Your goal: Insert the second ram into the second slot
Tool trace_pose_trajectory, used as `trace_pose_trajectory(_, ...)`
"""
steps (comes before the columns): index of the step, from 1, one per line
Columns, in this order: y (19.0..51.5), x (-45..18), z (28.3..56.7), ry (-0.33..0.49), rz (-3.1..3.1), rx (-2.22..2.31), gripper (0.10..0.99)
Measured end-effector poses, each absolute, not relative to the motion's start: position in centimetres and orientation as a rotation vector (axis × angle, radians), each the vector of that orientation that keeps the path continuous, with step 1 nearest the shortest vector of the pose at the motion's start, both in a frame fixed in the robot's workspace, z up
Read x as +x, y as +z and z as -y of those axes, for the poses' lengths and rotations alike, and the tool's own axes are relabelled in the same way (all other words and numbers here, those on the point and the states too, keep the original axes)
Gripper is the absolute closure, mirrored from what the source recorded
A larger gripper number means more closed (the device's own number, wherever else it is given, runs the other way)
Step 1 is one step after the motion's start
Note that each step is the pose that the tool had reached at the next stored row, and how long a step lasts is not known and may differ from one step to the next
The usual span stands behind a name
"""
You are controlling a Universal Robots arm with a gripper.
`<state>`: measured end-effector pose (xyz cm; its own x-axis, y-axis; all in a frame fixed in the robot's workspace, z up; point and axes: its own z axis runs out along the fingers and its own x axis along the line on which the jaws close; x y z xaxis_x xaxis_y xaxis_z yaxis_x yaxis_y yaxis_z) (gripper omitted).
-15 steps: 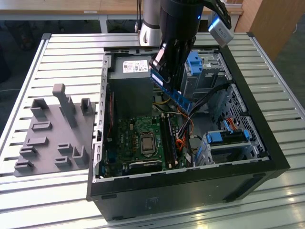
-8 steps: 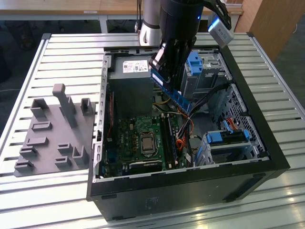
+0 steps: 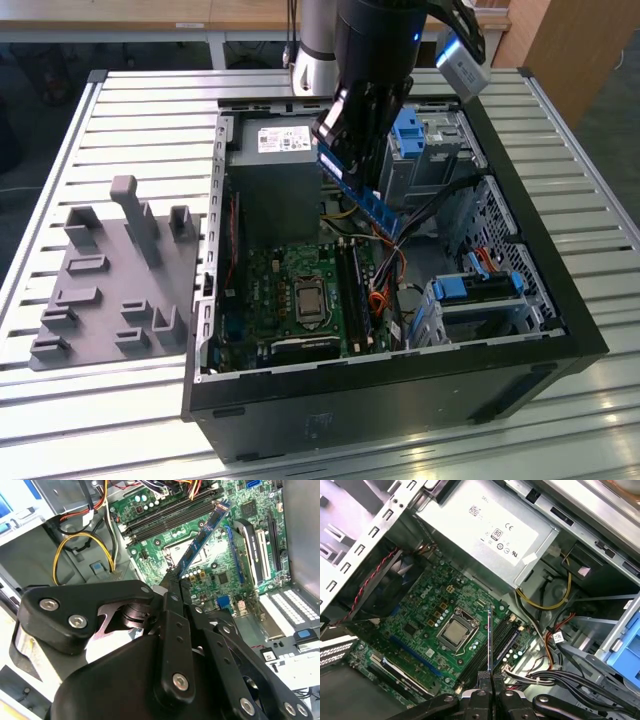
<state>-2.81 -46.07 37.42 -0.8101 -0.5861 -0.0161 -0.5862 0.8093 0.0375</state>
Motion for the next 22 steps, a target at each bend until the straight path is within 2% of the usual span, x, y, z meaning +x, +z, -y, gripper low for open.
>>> trace_pose_trajectory(22, 37.42, -2.81, 46.07, 0.064, -3.014, -0.867, 0.957)
